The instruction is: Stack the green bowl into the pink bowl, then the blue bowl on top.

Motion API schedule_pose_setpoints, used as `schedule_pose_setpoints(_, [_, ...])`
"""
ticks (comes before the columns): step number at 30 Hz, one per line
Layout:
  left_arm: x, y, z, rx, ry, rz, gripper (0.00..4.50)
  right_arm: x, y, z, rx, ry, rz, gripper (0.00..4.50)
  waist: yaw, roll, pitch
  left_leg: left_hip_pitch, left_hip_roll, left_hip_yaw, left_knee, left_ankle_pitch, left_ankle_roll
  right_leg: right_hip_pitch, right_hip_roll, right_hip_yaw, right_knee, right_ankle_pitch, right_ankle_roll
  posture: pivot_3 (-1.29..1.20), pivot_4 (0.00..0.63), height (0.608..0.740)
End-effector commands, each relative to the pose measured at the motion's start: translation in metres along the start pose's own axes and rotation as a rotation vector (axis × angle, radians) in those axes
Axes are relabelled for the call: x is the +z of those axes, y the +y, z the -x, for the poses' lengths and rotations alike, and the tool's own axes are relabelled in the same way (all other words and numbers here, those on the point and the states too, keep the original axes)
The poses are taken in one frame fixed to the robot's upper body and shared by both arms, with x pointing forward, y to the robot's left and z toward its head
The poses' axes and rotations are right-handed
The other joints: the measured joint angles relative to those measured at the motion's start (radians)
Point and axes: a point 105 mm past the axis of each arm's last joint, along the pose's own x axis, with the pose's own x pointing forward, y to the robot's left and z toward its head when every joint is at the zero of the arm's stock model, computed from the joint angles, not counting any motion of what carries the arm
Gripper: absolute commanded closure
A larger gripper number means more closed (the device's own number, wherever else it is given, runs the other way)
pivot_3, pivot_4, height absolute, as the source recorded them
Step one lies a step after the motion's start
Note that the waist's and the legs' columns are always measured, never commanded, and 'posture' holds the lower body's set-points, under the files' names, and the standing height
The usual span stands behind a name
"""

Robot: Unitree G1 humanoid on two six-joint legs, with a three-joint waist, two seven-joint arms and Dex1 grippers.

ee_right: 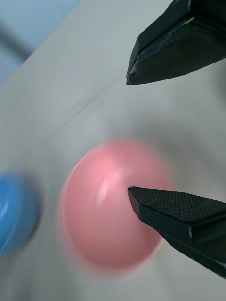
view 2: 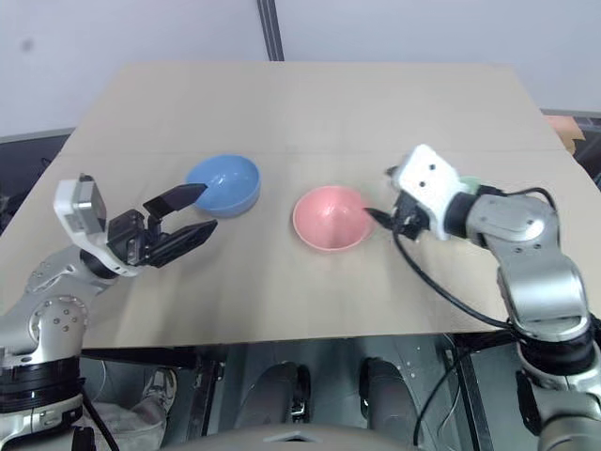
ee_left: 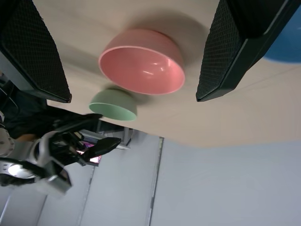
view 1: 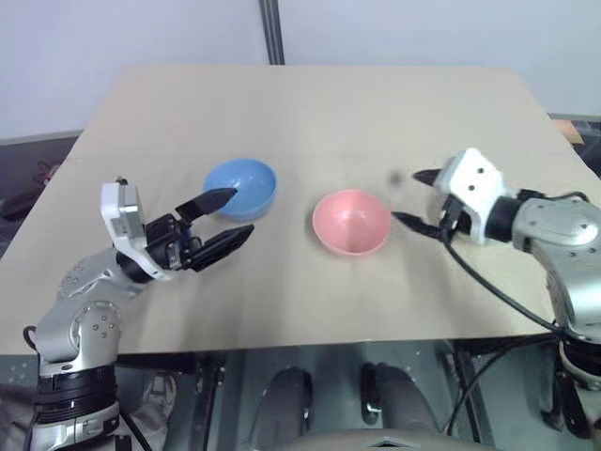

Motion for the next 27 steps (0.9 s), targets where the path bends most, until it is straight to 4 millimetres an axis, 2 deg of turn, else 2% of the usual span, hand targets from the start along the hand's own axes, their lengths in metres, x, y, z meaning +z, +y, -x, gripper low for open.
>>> schedule_pose_setpoints(1, [0.010,-0.008,-0.010,-0.112,-0.020,-0.033,0.00,-0.029,-0.023,0.005,-0.145,0.083,-0.099,0.89,-0.002,0.000,0.000,0.001,0.000,0.000,0.000,0.000,0.000,0.000,0.001,0.000,0.000,0.000,0.000,0.00,0.150,0.740])
schedule_pose_setpoints(4, [0.012,-0.005,-0.015,-0.126,-0.015,-0.043,0.00,-0.055,-0.022,-0.002,-0.139,0.146,-0.142,0.89,-0.002,0.000,0.000,0.001,0.000,0.001,0.000,0.000,0.000,0.001,0.002,0.000,0.001,0.000,0.000,0.00,0.150,0.740])
schedule_pose_setpoints(7, [0.012,-0.004,-0.016,-0.134,-0.004,-0.049,0.00,-0.073,-0.024,-0.007,-0.153,0.179,-0.201,1.64,-0.008,0.000,0.000,0.001,0.000,0.000,0.000,0.000,0.000,0.001,0.002,0.002,0.001,0.001,0.002,0.00,0.150,0.740])
schedule_pose_setpoints(9, [0.012,-0.005,-0.017,-0.137,0.001,-0.049,0.00,-0.079,-0.026,-0.007,-0.163,0.192,-0.222,2.55,-0.013,0.000,0.000,0.001,0.000,0.000,0.000,0.000,0.000,0.001,0.002,0.002,0.000,0.002,0.004,0.00,0.150,0.740])
schedule_pose_setpoints(10, [0.012,-0.005,-0.016,-0.136,0.002,-0.048,0.00,-0.080,-0.026,-0.007,-0.164,0.193,-0.224,2.87,-0.014,0.000,0.000,0.001,0.000,-0.001,0.000,0.000,0.000,0.001,0.002,0.002,0.000,0.002,0.004,0.00,0.150,0.740])
schedule_pose_setpoints(13, [0.012,-0.005,-0.016,-0.132,0.005,-0.046,0.00,-0.080,-0.026,-0.007,-0.162,0.188,-0.222,4.26,-0.018,0.000,0.000,0.000,0.000,-0.001,0.000,0.000,0.000,0.000,0.002,0.002,0.000,0.002,0.004,0.00,0.150,0.740])
schedule_pose_setpoints(14, [0.012,-0.005,-0.015,-0.130,0.007,-0.043,0.00,-0.078,-0.025,-0.007,-0.160,0.182,-0.221,4.39,-0.018,0.000,0.000,0.000,0.000,-0.001,0.000,0.000,0.000,0.000,0.002,0.002,0.000,0.002,0.004,0.00,0.150,0.740])
schedule_pose_setpoints(18, [0.010,-0.005,-0.014,-0.114,0.005,-0.034,0.00,-0.071,-0.025,-0.006,-0.157,0.159,-0.195,4.39,-0.019,0.000,0.000,0.001,0.000,-0.001,0.000,0.000,0.000,0.000,0.002,0.002,0.000,0.001,0.007,0.00,0.150,0.740])
schedule_pose_setpoints(21, [0.010,-0.003,-0.014,-0.095,0.001,-0.027,0.00,-0.036,-0.011,-0.012,-0.056,0.017,-0.139,4.39,-0.020,0.000,0.000,0.001,0.000,-0.001,0.000,0.000,0.000,0.000,0.002,0.002,0.000,0.000,0.007,0.00,0.150,0.740])
schedule_pose_setpoints(24, [0.007,0.002,-0.010,-0.060,0.008,-0.023,0.00,0.022,0.037,-0.014,0.211,-0.218,-0.064,4.39,-0.028,0.000,0.000,0.001,0.001,-0.001,0.000,0.000,0.000,0.000,0.002,0.002,0.000,0.000,0.007,0.00,0.150,0.740])
schedule_pose_setpoints(27, [0.003,0.008,-0.004,-0.010,0.029,-0.026,0.00,0.053,0.069,-0.016,0.356,-0.320,-0.023,4.39,-0.028,0.000,0.000,0.001,0.003,-0.002,-0.001,0.000,0.000,0.000,0.004,0.002,0.000,0.000,0.007,0.00,0.150,0.740])
